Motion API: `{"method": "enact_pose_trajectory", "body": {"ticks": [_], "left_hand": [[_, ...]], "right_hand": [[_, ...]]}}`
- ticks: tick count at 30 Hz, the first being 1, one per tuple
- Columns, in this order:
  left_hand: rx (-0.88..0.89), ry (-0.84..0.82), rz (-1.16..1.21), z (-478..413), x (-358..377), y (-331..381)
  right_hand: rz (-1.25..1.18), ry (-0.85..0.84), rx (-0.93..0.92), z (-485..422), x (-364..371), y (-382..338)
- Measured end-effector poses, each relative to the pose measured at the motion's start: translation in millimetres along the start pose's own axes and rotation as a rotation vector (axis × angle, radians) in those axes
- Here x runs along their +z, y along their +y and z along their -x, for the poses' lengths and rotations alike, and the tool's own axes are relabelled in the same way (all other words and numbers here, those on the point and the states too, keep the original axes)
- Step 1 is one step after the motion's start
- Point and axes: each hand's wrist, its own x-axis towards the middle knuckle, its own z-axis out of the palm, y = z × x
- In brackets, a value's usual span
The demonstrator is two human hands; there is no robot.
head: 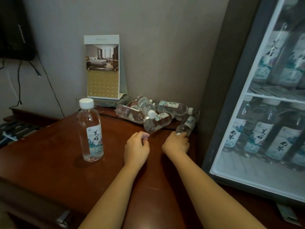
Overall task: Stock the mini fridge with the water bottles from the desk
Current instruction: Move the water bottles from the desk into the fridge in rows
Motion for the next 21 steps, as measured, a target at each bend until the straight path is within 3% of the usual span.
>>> {"method": "enact_pose_trajectory", "body": {"ticks": [7,11,15,18,21], "left_hand": [[0.050,-0.054,-0.024,19.9,-12.5,10.0],[0.071,-0.244,0.052,33.7,-21.4,13.9],[-0.040,-0.396,0.356,54.0,-37.9,15.9],[-0.128,-0.545,0.541,62.1,-47.6,27.3],[-0.135,-0.600,0.613,67.0,-56.0,44.5]], "right_hand": [[0.128,-0.030,-0.268,72.6,-15.2,19.1],[-0.011,-0.077,-0.481,115.1,-38.1,24.8],[-0.209,0.055,-0.672,143.7,-63.7,18.0],[-0.411,0.165,-0.662,139.0,-93.8,6.8],[-0.626,0.119,-0.549,121.5,-116.7,6.3]]}}
